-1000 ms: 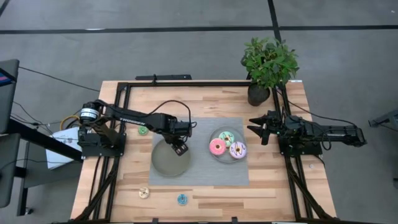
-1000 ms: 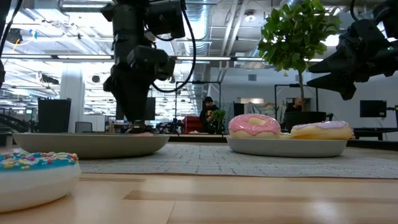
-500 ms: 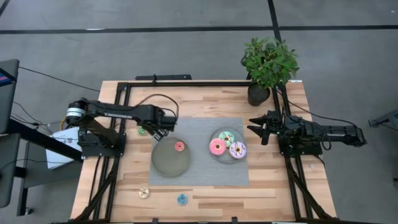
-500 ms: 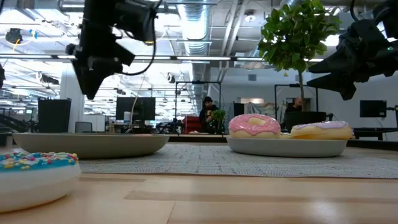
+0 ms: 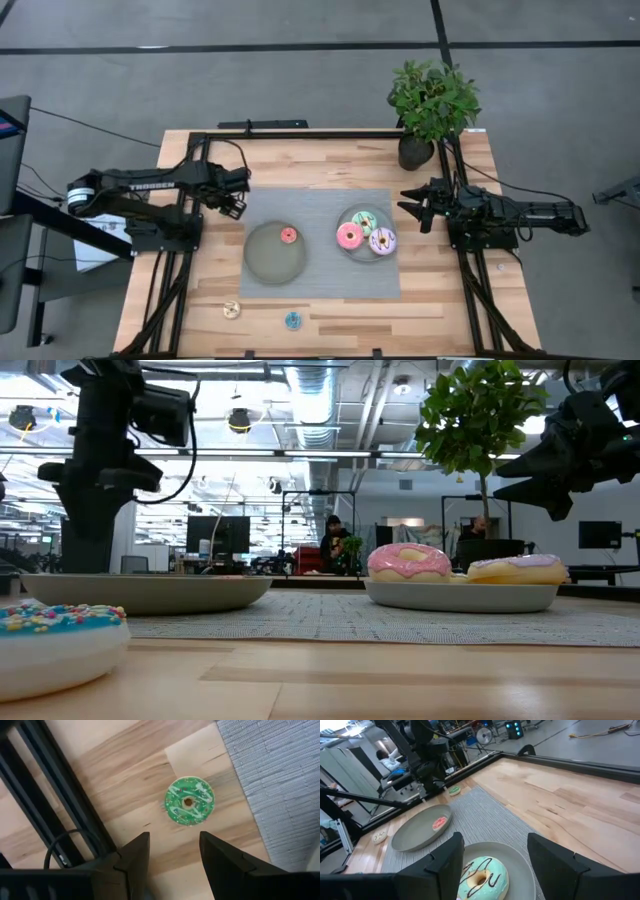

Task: Pick & Place donuts
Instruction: Put the small green donut on the brown plate

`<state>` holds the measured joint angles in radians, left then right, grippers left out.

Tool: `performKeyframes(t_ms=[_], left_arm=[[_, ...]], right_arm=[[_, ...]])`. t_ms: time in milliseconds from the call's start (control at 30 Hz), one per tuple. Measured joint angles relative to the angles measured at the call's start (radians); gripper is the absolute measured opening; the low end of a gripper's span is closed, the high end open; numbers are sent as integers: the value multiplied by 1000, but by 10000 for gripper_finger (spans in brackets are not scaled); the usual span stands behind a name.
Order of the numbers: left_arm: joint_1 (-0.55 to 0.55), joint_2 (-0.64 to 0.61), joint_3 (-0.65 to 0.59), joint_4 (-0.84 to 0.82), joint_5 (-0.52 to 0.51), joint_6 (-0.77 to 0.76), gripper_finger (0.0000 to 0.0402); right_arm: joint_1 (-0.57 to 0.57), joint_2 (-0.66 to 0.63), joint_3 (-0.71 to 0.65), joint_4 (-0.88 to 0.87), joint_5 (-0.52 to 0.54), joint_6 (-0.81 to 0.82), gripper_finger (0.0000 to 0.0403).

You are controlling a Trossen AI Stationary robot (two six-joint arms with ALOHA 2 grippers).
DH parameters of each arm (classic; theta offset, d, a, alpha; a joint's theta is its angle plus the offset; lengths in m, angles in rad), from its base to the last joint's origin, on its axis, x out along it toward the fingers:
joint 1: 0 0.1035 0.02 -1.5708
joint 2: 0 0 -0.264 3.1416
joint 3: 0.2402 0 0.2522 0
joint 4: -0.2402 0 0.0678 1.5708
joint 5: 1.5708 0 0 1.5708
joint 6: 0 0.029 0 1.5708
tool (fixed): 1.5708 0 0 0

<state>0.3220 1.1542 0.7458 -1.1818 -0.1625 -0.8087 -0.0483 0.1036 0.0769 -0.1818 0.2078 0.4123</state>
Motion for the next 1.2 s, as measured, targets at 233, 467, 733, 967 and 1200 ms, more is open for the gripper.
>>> performKeyframes(t_ms=[233, 467, 733, 967, 1200], left_arm=[[51, 1, -53, 110, -1, 107, 166], [112, 1, -142, 213, 28, 136, 166], [125, 1, -178, 277, 55, 158, 166], [125, 5, -178, 285, 50, 178, 166], [125, 68, -178, 286, 24, 187, 166]], right_arm=[[0, 0, 0, 1, 0, 7, 209], [0, 0, 0, 1, 0, 17, 209], [0, 0, 0, -1, 0, -28, 209], [0, 0, 0, -2, 0, -46, 209], [0, 0, 0, -2, 0, -46, 209]])
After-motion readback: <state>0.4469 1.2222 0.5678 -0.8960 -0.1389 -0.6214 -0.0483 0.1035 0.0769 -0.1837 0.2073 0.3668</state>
